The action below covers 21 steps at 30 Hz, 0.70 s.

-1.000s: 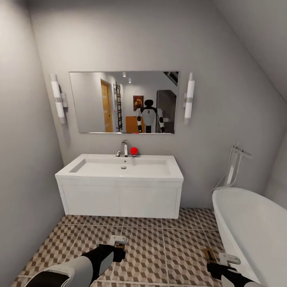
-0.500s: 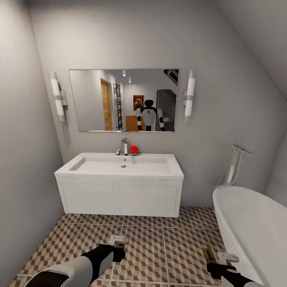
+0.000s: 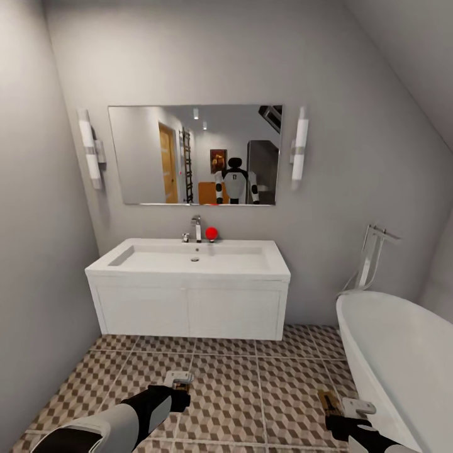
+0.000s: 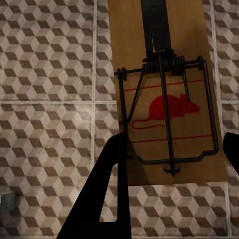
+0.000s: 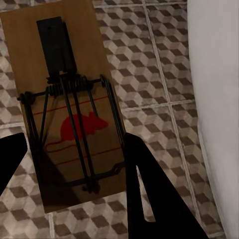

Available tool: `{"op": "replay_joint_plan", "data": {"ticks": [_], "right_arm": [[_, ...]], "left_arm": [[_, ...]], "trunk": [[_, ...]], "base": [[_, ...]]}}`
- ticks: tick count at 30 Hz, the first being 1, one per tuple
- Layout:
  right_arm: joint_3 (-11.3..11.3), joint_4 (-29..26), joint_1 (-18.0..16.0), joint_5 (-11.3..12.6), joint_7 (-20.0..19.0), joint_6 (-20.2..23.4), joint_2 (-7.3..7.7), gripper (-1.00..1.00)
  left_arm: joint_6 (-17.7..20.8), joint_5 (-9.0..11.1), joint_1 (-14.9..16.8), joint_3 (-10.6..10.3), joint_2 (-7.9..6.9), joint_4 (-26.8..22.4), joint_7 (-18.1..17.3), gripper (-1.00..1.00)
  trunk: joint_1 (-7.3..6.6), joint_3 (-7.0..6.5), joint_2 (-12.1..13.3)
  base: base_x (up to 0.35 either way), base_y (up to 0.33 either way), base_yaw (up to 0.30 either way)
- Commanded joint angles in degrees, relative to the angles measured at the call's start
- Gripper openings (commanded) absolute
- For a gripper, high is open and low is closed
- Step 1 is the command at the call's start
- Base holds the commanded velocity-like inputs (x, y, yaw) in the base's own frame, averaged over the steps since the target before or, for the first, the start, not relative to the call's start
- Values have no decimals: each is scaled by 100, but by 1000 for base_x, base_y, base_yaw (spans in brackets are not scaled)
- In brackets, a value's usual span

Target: Take the four mousetraps from the cabinet in the bathroom and place them on the bathroom floor. Make sure all four end up on the same floor surface, and ensure that at least two of them are either under or directly next to the same bathroom sink.

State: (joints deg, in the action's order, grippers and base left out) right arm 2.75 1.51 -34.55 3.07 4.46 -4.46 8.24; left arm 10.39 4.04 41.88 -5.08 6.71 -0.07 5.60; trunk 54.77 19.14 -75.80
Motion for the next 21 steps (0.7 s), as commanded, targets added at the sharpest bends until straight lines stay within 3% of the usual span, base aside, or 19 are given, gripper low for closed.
{"op": "replay_joint_plan", "data": {"ticks": [1, 21], "right_arm": [[24, 16, -8, 35, -13, -40, -6, -100], [47, 33, -8, 156, 27, -64, -30, -100]], "left_arm": [[16, 49, 5, -47, -16, -1, 7, -100], [-31, 59, -64, -51, -42, 7, -67, -100]], "trunk": [[23, 25, -46], [462, 384, -848]], "base": [[0, 0, 0], [0, 0, 0]]}}
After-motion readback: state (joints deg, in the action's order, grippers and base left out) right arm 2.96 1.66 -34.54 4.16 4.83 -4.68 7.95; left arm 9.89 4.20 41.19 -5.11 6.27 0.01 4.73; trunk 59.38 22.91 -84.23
